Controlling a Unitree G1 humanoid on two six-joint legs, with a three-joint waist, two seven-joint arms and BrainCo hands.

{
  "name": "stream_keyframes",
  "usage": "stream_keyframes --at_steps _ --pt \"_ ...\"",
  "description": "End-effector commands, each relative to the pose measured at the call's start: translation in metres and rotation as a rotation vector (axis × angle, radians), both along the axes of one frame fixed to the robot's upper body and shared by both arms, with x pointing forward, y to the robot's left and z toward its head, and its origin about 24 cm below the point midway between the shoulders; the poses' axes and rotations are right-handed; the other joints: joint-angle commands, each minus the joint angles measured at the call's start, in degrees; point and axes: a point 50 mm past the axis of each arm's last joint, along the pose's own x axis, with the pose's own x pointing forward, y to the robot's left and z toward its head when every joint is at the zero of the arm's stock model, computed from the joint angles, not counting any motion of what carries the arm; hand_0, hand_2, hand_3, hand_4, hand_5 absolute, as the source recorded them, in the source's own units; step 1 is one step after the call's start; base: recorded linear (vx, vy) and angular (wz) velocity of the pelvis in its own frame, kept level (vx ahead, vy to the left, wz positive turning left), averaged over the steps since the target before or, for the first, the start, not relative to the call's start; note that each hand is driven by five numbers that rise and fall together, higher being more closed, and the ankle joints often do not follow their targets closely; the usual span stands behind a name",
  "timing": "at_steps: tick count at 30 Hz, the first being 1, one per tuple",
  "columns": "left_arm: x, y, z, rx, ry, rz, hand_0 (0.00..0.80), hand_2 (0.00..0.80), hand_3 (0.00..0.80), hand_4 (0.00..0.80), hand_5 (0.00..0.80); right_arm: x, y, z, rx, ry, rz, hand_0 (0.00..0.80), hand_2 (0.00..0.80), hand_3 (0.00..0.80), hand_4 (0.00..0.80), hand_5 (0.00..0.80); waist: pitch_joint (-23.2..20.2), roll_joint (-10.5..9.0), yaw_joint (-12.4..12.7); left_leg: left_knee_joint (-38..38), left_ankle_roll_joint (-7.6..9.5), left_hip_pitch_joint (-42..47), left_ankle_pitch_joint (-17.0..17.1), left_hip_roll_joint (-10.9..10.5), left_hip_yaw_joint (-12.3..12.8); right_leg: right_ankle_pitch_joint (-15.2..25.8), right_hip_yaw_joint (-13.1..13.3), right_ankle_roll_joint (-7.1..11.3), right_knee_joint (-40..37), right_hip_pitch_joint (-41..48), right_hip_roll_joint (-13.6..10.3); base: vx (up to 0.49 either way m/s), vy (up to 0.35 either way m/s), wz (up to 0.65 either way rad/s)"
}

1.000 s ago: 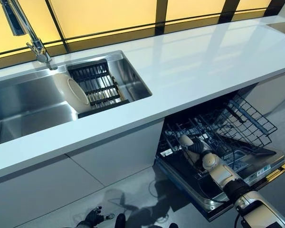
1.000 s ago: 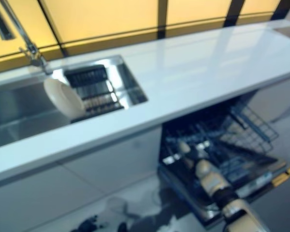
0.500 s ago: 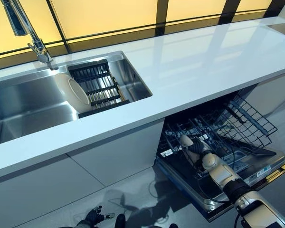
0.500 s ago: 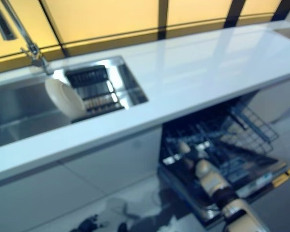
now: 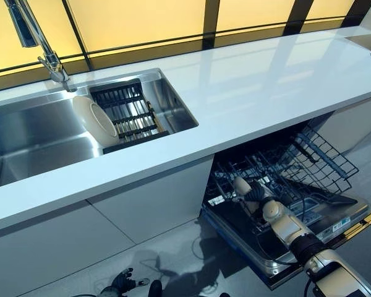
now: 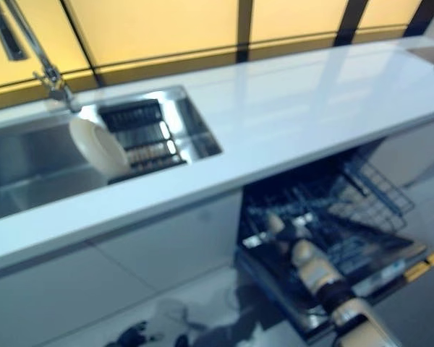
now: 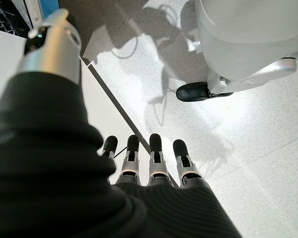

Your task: Take plates into dishwasher

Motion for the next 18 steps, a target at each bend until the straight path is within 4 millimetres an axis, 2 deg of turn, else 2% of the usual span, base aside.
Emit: stream_keyframes --at_steps 1,10,18 --pt "0.017 0.000 0.007 0.038 -0.031 -0.044 0.000 0.000 0.000 0.000 0.000 -0.010 0.044 -0.001 0.071 -0.035 0.185 0.000 0.000 0.000 0.000 0.000 0.5 -1.38 0.3 -1.5 4.44 -2.6 1.0 -3.6 3.3 -4.9 -0.3 -1.15 6.3 -1.3 -0.1 0.000 0.000 0.00" --pt "0.006 0.011 0.004 0.049 -0.011 -0.003 0.000 0.000 0.000 0.000 0.000 -0.022 0.016 0.016 0.072 -0.111 0.181 0.000 0.000 0.000 0.000 0.000 -0.2 -2.25 -1.1 -1.5 4.50 -1.5 0.5 -3.0 4.3 -4.9 0.6 -0.92 6.1 -0.6 0.5 0.000 0.000 0.00" --pt "-0.006 0.022 0.002 0.063 0.008 0.028 0.000 0.000 0.000 0.000 0.000 -0.030 -0.011 0.041 0.042 -0.191 0.162 0.000 0.000 0.000 0.000 0.000 -0.6 -3.33 -2.4 -1.5 4.47 -0.5 0.1 -2.1 5.4 -5.0 1.8 -0.85 5.9 -0.2 1.2 0.000 -0.005 -0.01"
